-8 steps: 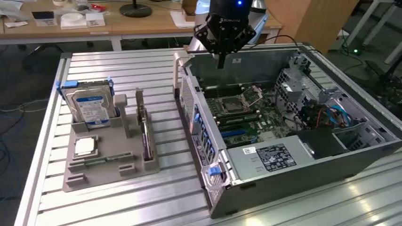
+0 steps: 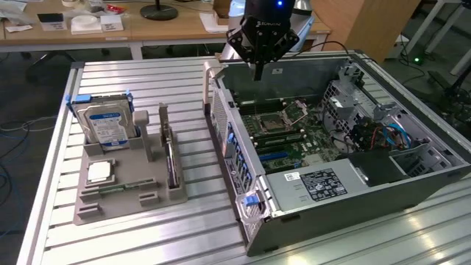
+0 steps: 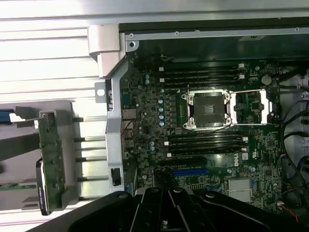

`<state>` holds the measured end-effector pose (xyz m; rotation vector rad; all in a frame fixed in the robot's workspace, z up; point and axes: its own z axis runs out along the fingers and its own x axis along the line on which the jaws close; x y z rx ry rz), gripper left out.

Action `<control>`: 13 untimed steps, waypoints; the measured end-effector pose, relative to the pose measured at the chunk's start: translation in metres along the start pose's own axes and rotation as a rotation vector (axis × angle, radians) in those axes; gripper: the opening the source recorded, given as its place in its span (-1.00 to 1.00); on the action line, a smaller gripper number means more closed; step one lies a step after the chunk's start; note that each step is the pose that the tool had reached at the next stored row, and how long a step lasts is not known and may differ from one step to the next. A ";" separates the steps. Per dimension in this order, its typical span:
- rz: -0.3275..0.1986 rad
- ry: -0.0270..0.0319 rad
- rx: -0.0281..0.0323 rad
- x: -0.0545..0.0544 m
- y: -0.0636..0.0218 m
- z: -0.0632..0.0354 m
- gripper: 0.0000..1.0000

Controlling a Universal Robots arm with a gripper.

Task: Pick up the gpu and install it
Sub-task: 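Reach for the gpu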

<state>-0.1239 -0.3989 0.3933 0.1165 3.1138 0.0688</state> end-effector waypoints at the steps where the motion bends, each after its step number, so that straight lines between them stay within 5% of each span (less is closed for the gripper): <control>1: 0.000 0.0000 0.0000 0.001 0.0000 0.0000 -0.79; 13: 0.000 -0.0001 0.0000 0.013 -0.0010 -0.0002 -0.79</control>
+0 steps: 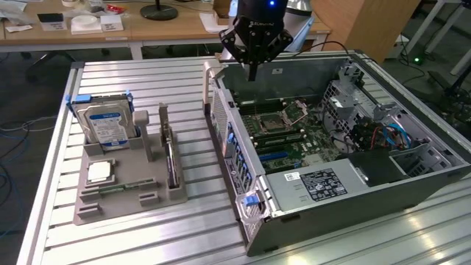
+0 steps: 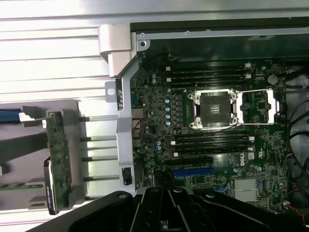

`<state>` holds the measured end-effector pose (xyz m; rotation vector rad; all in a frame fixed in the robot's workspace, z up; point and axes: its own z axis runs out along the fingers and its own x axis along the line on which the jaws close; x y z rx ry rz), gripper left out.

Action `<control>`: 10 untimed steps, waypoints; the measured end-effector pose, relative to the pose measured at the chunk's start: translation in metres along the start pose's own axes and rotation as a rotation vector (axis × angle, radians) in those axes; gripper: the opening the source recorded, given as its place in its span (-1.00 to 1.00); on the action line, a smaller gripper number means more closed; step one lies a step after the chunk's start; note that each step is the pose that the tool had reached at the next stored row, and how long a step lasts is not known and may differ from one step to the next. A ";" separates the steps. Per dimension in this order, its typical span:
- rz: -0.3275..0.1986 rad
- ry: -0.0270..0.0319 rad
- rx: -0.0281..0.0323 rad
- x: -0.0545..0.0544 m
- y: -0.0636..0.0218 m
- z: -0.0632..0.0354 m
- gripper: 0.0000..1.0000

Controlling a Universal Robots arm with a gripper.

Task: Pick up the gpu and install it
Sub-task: 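Reach for the gpu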

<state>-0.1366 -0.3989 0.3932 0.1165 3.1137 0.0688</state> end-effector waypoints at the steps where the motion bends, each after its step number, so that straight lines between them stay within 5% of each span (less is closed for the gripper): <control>1: 0.000 0.0000 -0.0001 0.001 -0.0001 0.0000 -0.79; 10: 0.000 0.0001 0.0000 0.017 -0.0013 -0.0004 -0.79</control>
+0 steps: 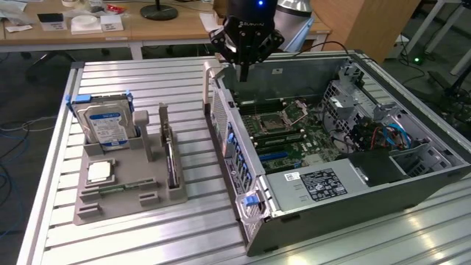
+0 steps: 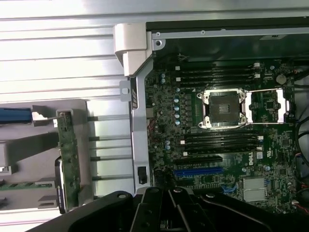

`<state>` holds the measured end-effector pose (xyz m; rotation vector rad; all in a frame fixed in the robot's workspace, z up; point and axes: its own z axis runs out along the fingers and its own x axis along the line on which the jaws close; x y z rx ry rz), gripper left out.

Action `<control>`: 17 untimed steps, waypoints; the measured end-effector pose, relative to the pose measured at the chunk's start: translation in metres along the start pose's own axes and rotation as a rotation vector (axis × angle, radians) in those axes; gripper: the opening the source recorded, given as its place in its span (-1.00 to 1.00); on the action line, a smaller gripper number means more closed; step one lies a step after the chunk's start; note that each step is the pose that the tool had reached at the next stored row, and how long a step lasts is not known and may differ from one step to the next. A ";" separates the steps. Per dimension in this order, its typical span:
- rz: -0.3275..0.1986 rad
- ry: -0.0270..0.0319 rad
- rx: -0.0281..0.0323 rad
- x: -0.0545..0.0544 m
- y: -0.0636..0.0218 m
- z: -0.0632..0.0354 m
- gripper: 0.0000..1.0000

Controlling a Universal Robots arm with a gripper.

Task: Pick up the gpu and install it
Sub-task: 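Reach for the gpu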

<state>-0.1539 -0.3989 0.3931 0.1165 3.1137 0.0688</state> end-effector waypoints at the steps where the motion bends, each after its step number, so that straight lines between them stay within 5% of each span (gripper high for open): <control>1: 0.000 0.0000 0.0000 0.002 -0.0001 0.0000 -0.79; 17: 0.000 0.0001 0.0000 0.024 -0.0018 -0.0004 -0.79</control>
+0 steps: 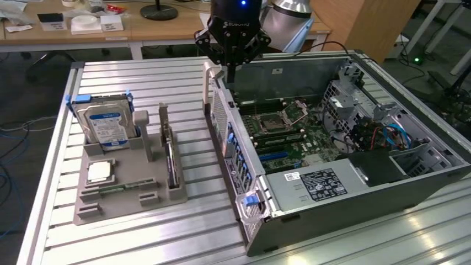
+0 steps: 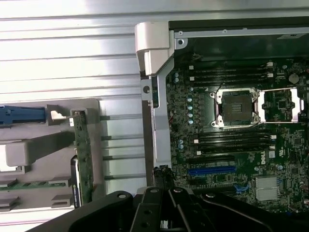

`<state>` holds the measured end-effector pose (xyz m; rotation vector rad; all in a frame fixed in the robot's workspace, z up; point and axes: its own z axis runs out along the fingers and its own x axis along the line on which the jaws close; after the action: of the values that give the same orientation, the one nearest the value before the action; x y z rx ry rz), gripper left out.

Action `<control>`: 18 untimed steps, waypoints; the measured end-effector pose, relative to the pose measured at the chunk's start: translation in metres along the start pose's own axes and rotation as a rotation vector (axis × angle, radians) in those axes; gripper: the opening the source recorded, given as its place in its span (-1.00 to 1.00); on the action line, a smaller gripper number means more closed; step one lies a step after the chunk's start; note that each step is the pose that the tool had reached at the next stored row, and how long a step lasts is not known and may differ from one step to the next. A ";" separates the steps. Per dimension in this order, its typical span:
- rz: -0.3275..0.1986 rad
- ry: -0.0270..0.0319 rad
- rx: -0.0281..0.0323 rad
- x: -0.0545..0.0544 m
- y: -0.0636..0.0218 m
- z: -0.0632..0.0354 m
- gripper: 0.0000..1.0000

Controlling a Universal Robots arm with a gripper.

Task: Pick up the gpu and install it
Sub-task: 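Reach for the gpu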

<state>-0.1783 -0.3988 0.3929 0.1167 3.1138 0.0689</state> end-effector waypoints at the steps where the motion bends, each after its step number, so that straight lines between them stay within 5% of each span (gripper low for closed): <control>1: 0.000 0.0000 0.0000 0.001 -0.0001 0.0000 -0.79; 18: 0.000 0.0015 0.0001 0.018 -0.0015 -0.0002 -0.79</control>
<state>-0.1965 -0.3990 0.3926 0.1168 3.1153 0.0688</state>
